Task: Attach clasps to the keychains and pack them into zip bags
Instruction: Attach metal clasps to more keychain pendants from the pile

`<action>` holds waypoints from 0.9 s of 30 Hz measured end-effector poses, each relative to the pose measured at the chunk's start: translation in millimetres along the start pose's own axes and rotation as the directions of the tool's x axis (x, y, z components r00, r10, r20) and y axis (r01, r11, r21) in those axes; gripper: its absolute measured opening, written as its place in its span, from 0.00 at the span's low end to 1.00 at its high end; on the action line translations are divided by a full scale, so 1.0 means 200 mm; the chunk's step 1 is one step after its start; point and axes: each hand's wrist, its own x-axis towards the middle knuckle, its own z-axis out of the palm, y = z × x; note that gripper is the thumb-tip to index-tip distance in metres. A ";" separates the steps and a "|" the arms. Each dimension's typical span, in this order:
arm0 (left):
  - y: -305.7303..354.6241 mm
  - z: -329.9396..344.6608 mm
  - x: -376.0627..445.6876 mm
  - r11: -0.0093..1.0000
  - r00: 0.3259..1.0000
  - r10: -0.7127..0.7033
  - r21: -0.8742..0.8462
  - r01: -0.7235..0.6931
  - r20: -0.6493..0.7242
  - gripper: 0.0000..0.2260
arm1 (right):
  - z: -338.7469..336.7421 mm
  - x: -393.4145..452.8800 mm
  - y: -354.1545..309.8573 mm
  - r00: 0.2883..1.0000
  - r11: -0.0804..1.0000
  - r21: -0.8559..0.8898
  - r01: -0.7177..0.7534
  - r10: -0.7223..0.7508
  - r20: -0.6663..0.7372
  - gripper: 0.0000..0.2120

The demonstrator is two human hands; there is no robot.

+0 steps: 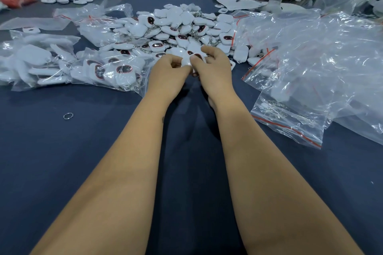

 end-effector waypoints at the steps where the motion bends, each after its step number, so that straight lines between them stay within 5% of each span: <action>1: 0.00 0.00 0.00 1.000 1.000 0.005 0.010 -0.005 0.004 0.12 | 0.00 0.00 0.00 1.000 1.000 0.023 0.000 0.001 -0.007 0.14; 14: 0.03 -0.02 -0.03 0.998 0.989 0.057 -0.015 -0.056 0.133 0.19 | 0.00 0.02 -0.01 0.998 0.998 0.027 -0.050 0.049 0.039 0.11; 22: 0.03 -0.02 -0.04 0.999 0.995 0.012 -0.049 -0.007 0.102 0.17 | -0.02 0.02 -0.01 0.994 0.982 0.167 -0.083 0.069 0.085 0.13; 27: 0.02 -0.01 -0.04 0.999 0.997 0.007 -0.041 -0.003 0.082 0.14 | -0.01 0.02 0.00 0.991 0.991 0.108 -0.081 0.067 0.120 0.11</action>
